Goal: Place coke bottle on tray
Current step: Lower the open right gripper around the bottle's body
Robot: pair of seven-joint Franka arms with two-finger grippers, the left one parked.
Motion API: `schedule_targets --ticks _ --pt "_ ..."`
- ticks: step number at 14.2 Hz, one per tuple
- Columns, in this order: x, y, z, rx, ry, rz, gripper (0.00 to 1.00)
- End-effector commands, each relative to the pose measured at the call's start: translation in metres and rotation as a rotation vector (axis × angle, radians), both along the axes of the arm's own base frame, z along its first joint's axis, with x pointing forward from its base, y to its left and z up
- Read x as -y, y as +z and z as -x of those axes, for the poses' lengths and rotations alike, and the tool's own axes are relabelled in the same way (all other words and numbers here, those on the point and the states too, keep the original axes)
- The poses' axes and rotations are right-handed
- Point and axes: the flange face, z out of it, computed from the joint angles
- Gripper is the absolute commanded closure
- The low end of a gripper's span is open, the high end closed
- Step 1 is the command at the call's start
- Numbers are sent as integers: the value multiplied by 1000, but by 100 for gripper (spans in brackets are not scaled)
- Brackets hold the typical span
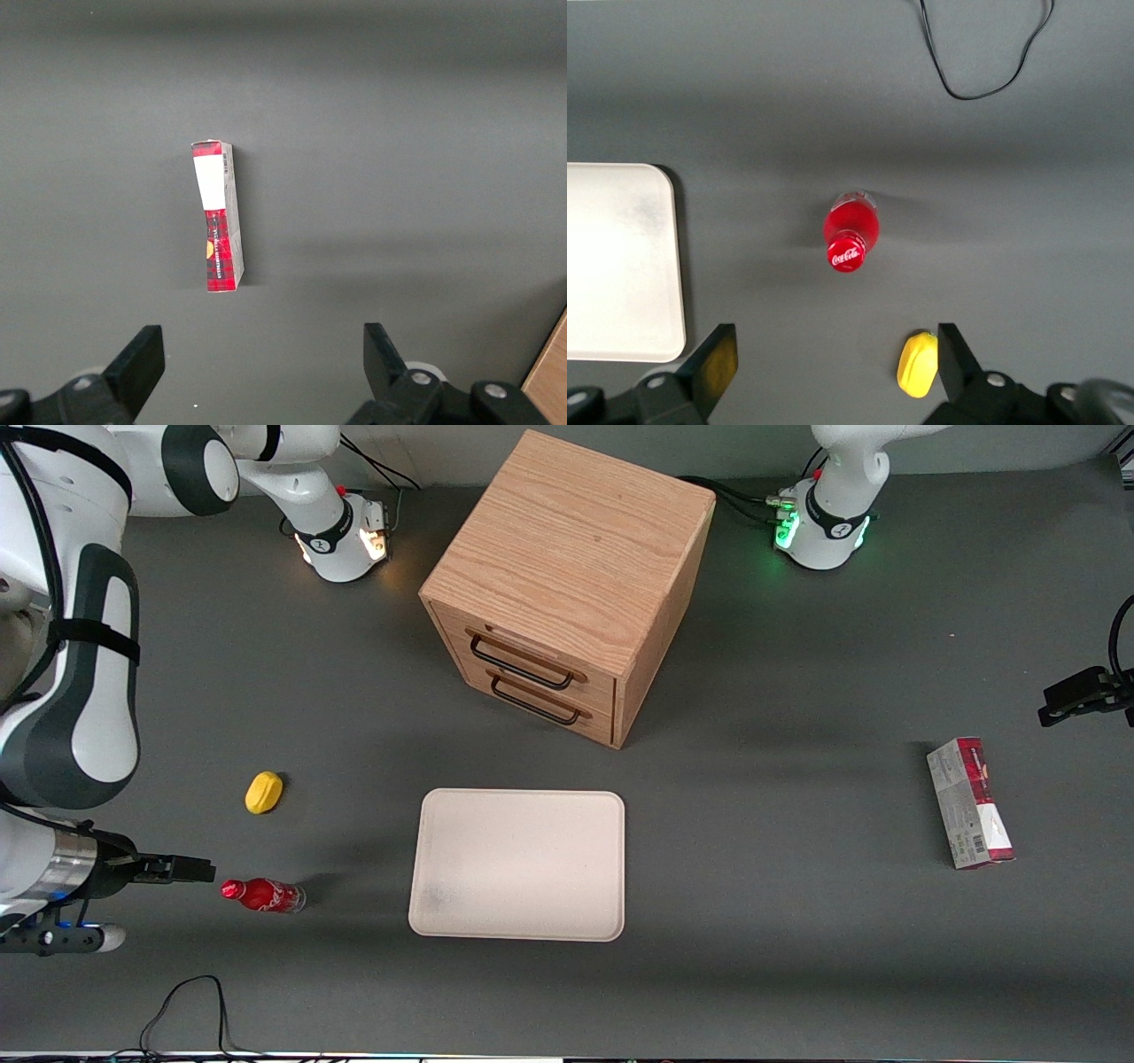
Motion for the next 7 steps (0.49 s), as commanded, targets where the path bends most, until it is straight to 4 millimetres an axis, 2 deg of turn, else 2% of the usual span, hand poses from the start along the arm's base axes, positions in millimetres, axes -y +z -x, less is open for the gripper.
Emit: schedule_targets --ticks 1,2,7 --pt "-8 -39 -4 7 3 -13 0" --pt "-21 -50 -5 18 21 -7 0" --pt "-18 -88 -9 78 15 0 0"
